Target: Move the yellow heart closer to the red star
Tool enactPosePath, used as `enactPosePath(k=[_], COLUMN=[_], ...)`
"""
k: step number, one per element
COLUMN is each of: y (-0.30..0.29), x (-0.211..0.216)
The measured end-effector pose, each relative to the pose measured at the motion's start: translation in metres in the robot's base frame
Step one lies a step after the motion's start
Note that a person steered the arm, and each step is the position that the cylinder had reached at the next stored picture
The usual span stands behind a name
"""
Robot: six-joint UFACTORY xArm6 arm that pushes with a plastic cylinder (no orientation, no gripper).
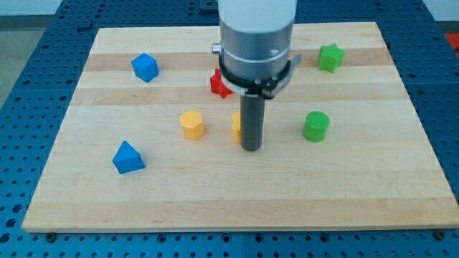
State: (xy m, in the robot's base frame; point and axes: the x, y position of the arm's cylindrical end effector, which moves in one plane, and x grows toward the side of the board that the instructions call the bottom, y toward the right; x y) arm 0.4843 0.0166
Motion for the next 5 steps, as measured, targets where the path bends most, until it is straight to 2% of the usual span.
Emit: enactPosePath(k=[1,2,3,5], y=[-0.001,-0.003,-0.014,-0.019], x=[-0.028,-0.008,-0.011,-0.047])
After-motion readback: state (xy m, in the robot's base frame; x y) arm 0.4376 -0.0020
